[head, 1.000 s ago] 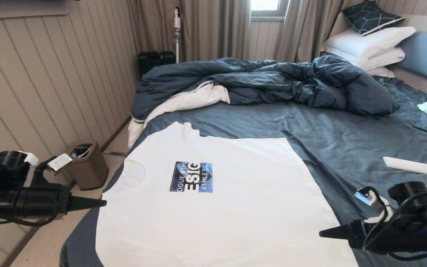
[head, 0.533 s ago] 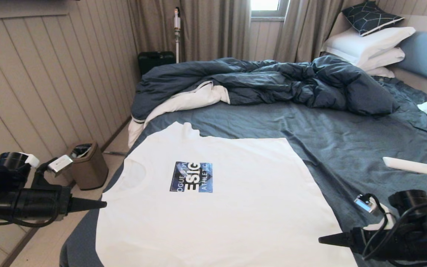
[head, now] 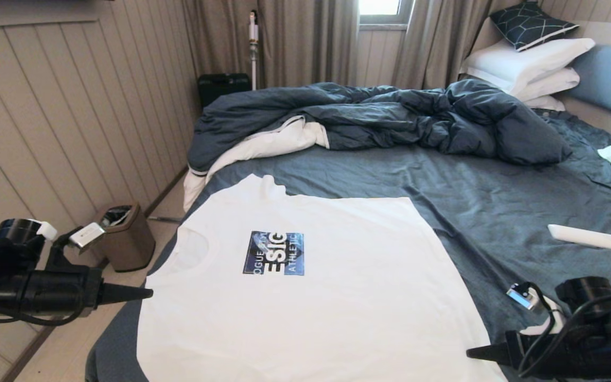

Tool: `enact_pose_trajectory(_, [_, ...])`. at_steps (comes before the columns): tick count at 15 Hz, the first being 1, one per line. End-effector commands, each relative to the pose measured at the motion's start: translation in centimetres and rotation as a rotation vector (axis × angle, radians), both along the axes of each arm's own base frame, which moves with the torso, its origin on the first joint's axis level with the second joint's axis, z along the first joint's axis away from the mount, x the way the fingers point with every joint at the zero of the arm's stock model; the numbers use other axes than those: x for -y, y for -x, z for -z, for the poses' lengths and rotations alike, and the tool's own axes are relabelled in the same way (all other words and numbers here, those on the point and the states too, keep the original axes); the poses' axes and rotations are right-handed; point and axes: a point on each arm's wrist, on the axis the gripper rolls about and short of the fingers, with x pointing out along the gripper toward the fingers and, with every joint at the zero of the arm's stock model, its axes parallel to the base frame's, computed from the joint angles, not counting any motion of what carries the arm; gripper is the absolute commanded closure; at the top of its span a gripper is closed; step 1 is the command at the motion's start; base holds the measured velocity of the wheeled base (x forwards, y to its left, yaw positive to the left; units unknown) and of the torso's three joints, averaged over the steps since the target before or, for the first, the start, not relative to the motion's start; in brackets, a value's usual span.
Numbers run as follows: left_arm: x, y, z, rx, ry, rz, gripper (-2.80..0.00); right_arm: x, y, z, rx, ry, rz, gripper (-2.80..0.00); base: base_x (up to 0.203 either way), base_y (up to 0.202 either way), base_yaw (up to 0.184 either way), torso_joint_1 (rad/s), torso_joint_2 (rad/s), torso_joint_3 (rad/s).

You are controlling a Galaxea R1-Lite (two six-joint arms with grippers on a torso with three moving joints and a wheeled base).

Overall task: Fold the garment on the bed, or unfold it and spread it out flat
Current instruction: Fold the white T-shirt

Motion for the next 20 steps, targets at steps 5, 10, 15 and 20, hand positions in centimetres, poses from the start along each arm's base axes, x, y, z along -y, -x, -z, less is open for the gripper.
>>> enact_pose_trajectory(5, [0.1, 0.3, 0.4, -0.018, 0.009, 0.003, 0.0, 0.0, 0.4, 0.3, 0.034, 0.006, 0.003, 0.0, 0.0, 0.0, 0.0, 0.0, 0.0, 0.0])
enact_pose_trajectory(10, [0.0, 0.0, 1.3, -0.055, 0.019, 0.002, 0.0, 0.4, 0.4, 0.2, 0.053, 0.015, 0.024, 0.0, 0.0, 0.0, 0.0, 0.0, 0.0, 0.0])
enact_pose_trajectory(15, [-1.0, 0.9, 2.6, -0.086, 0.004, -0.029, -2.8, 1.1, 0.6, -0.5, 0.081, 0.023, 0.057, 0.0, 0.0, 0.0, 0.0, 0.0, 0.0, 0.0])
enact_pose_trajectory(20, [-2.6, 0.6, 4.8, -0.111, -0.074, -0.057, -2.8, 1.1, 0.5, -0.5, 0.087, 0.024, 0.055, 0.0, 0.0, 0.0, 0.0, 0.0, 0.0, 0.0])
